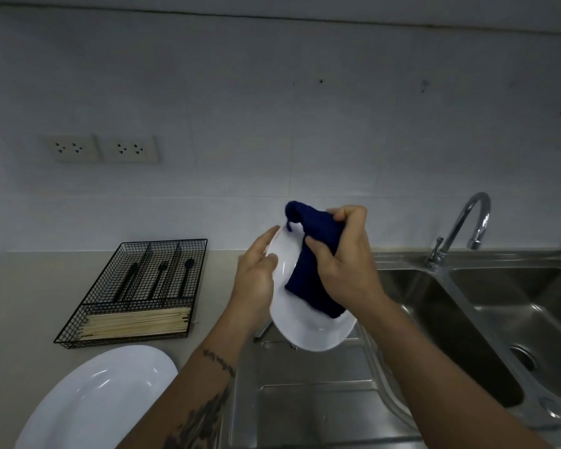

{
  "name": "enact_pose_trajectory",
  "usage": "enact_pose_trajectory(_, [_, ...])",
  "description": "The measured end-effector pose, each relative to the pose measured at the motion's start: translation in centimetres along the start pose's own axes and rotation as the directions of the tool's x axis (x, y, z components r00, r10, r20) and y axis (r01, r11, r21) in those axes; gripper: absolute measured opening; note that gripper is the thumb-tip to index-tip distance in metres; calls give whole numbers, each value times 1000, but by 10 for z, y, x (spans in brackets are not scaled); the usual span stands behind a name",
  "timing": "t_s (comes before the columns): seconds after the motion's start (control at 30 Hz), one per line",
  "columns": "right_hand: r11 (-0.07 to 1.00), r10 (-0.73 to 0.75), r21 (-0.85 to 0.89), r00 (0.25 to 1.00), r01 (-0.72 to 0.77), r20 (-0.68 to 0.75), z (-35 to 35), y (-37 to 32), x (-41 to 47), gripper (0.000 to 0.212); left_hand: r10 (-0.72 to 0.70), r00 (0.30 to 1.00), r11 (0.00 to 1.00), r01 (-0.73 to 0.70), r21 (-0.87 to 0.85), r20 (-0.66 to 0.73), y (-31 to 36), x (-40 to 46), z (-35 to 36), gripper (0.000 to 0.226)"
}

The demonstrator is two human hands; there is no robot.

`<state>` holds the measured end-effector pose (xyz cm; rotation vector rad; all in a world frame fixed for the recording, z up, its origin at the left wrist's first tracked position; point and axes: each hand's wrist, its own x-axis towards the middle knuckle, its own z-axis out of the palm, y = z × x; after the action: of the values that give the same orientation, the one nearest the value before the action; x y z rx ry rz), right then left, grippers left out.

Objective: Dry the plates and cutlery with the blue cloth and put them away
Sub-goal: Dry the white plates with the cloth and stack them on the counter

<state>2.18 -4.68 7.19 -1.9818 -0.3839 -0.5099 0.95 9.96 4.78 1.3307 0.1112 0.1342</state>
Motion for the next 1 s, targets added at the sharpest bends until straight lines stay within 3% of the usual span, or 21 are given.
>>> enact_pose_trajectory(0.13, [890, -215, -410, 977, 197, 3, 14, 10, -8, 41, 26, 998, 999, -23, -48, 52, 4, -3, 0, 50])
enact_pose_trajectory(0.33, [815, -212, -493, 948, 305, 237, 29, 20, -33, 61, 10, 997, 996, -3, -93, 70, 1, -10, -12, 38])
enact_pose_trajectory(0.47, [876, -32, -475, 991, 90, 129, 17, 30, -14, 58, -10, 1000, 994, 9, -104, -9, -3, -14, -18, 49])
enact_pose_trajectory(0.53, [940, 135, -320, 990, -118, 33, 3, 41, -2, 53, -11, 998, 991, 3, -136, -59, 0, -17, -23, 47])
enact_pose_trajectory(0.6, [946, 321, -50, 947, -321, -8, -9, 47, -3, 44, -1, 996, 986, -14, -167, -91, 3, -17, -30, 45])
enact_pose_trajectory(0.63, [916, 398, 58, 918, -397, 6, -12, 48, -10, 44, 9, 996, 986, -24, -166, -91, 6, -17, -32, 45])
enact_pose_trajectory(0.7, [889, 443, 112, 896, -444, 34, -14, 48, -21, 50, 24, 997, 990, -34, -139, -71, 10, -15, -35, 46])
enact_pose_trajectory(0.77, [921, 389, 27, 921, -389, 10, -10, 43, -21, 53, 21, 999, 996, -25, -89, -37, 12, -14, -32, 47])
enact_pose_trajectory(0.83, [966, 247, -91, 968, -244, 32, -9, 30, -12, 53, 14, 1000, 999, -13, -45, 9, 12, -15, -25, 47])
enact_pose_trajectory(0.93, [969, 71, -245, 974, -16, 214, -10, 8, -1, 54, 12, 999, 998, -10, -63, 34, 12, -17, -19, 45])
enact_pose_trajectory(1.0, [964, 71, -266, 948, 15, 309, -15, 2, 5, 65, 21, 1000, 994, -19, -105, 19, 13, -17, -20, 43])
